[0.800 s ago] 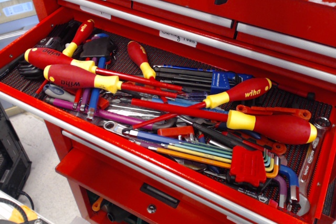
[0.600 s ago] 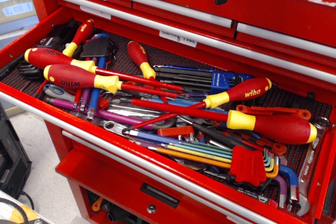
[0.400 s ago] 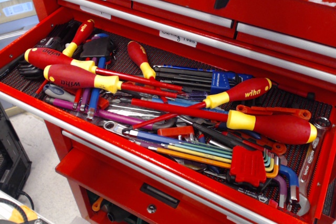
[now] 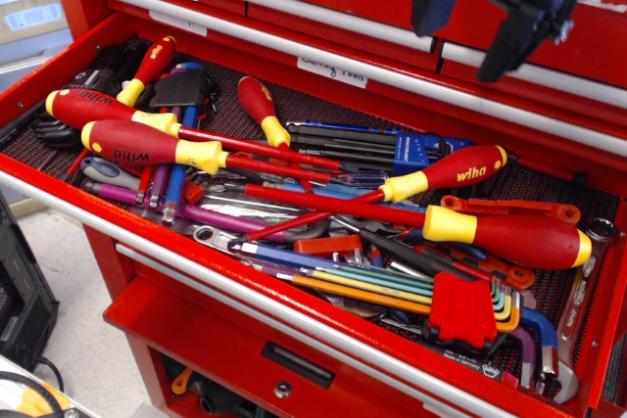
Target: Pick up red srewdriver
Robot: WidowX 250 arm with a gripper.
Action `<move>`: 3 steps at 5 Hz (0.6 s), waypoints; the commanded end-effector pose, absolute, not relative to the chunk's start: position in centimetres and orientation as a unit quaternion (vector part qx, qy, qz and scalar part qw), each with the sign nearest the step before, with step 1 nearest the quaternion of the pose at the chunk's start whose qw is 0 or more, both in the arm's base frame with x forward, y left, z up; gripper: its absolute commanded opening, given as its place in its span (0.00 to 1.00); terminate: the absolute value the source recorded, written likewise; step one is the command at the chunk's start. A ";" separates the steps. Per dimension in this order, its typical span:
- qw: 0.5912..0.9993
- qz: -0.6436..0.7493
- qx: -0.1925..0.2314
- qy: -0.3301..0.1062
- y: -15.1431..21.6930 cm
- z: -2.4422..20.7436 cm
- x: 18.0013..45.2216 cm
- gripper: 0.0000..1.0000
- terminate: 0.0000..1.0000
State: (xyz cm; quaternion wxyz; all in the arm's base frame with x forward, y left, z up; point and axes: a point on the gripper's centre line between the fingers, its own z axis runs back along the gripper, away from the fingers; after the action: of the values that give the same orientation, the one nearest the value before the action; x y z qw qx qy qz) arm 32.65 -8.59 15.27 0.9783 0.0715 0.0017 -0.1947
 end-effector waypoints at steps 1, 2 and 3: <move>0.927 -0.360 0.080 -0.069 -11.6 12.6 31.7 1.00 0.00; 0.917 -0.387 0.072 -0.064 -13.4 10.1 31.9 1.00 0.00; 0.901 -0.428 0.056 -0.054 -13.2 7.9 32.4 1.00 0.00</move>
State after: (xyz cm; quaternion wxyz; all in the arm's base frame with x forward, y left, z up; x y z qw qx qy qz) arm 32.39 -13.42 6.17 0.9021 0.0494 -0.0387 -0.4270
